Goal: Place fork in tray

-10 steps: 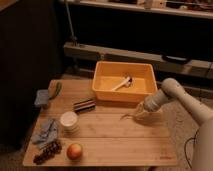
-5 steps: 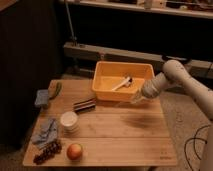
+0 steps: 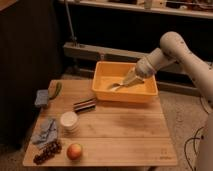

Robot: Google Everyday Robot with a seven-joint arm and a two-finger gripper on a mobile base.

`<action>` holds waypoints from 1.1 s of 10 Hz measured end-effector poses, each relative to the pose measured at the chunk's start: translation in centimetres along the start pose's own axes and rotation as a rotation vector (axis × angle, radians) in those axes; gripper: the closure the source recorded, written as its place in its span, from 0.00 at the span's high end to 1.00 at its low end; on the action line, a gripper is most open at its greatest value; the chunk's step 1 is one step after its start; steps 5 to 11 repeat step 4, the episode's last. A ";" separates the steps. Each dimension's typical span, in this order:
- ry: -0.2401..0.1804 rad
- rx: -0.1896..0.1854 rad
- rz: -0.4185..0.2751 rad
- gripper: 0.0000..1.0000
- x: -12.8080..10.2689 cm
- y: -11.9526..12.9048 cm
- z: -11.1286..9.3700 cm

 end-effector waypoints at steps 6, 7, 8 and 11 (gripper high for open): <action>-0.022 0.029 0.025 0.00 -4.8 -2.5 -0.6; -0.022 0.029 0.025 0.00 -4.8 -2.5 -0.6; -0.022 0.029 0.025 0.00 -4.8 -2.5 -0.6; -0.022 0.029 0.025 0.00 -4.8 -2.5 -0.6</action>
